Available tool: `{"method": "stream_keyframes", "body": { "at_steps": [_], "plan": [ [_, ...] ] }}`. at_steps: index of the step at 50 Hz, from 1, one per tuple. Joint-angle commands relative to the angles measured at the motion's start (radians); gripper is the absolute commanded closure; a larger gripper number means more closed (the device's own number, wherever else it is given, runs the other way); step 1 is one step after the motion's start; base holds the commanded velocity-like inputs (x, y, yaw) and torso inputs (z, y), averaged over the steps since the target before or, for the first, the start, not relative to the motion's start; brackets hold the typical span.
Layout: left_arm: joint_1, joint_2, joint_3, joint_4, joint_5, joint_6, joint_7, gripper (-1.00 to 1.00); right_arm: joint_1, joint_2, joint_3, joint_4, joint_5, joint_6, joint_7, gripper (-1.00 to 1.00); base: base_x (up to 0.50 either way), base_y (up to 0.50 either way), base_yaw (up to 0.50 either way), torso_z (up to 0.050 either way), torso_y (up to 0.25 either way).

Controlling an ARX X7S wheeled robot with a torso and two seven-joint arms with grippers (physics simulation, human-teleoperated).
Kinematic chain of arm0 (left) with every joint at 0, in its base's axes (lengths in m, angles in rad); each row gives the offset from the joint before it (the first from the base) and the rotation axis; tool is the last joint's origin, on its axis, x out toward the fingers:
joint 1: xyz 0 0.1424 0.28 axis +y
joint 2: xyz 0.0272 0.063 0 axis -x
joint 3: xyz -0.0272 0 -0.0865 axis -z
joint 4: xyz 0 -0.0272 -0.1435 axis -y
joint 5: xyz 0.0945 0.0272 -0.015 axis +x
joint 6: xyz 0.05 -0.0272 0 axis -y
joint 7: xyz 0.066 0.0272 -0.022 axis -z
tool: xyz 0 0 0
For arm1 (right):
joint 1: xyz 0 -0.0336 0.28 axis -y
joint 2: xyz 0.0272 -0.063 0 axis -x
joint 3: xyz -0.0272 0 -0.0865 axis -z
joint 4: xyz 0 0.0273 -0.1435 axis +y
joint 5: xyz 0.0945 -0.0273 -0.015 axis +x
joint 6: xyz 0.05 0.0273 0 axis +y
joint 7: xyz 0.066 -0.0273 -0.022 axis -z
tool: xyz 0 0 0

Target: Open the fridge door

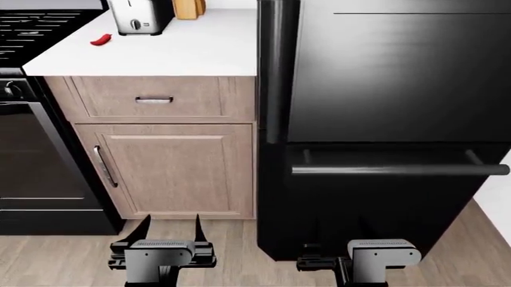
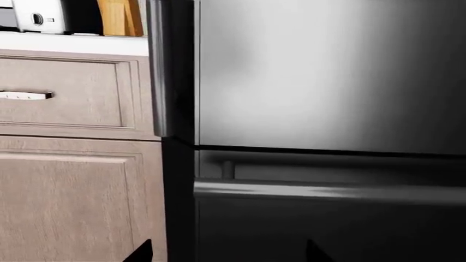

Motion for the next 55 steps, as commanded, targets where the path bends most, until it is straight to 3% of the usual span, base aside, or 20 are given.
{"method": "stream_keyframes", "body": {
  "at_steps": [1,36,55],
  "plan": [
    [-0.001,-0.003,0.006,-0.003,-0.002,0.005,-0.006,-1.00,0.001,0.004,-0.004,0.001,0.005,-0.001,0.005,-1.00,0.06,0.03,0.00,0.000,0.000],
    [-0.001,-0.017,0.018,0.000,-0.015,0.010,-0.020,-1.00,0.007,0.014,-0.024,0.002,0.012,0.001,0.019,-1.00,0.16,0.01,0.00,0.000,0.000],
    [-0.008,-0.020,0.025,-0.004,-0.019,0.013,-0.029,-1.00,0.009,0.018,-0.022,0.009,0.034,-0.015,0.021,-1.00,0.00,0.00,0.00,0.000,0.000]
  ]
}}
